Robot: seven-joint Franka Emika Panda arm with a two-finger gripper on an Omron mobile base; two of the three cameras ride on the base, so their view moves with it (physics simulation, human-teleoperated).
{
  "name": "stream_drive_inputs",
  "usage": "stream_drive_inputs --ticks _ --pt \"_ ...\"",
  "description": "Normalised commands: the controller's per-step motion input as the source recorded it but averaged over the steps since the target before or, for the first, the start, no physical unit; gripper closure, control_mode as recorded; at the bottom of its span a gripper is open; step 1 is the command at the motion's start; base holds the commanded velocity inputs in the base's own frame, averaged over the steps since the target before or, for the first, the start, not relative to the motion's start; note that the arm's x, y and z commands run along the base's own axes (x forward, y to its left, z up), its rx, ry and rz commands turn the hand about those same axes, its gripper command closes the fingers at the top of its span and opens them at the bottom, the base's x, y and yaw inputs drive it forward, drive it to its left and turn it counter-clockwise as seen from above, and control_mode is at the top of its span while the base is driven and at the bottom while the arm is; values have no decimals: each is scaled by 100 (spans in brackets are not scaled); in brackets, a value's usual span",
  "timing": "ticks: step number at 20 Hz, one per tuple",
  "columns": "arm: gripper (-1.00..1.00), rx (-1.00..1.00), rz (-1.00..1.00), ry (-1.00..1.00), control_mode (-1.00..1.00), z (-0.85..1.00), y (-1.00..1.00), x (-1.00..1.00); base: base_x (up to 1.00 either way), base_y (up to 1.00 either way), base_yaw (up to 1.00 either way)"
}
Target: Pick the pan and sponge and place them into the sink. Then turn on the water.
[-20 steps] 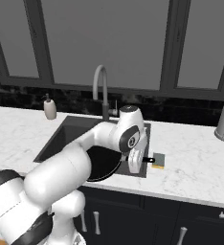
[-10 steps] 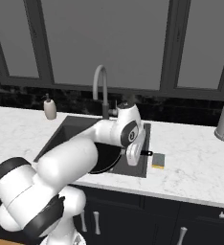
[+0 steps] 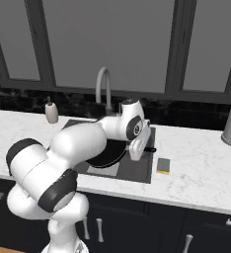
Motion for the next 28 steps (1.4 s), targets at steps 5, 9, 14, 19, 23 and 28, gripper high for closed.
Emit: stream_drive_inputs --ticks 5,9,14,19,23,28 --pt "100 0 -1 0 -100 -16 22 27 0 0 0" --pt "100 1 2 0 -100 -34 15 0 0 0 0" --pt "100 1 6 0 -100 -20 0 0 0 0 0" --pt "100 0 11 4 -100 -1 1 1 0 0 0" --pt "100 0 11 10 -100 -2 1 0 0 0 0" --pt "100 0 2 19 -100 0 9 6 0 0 0"
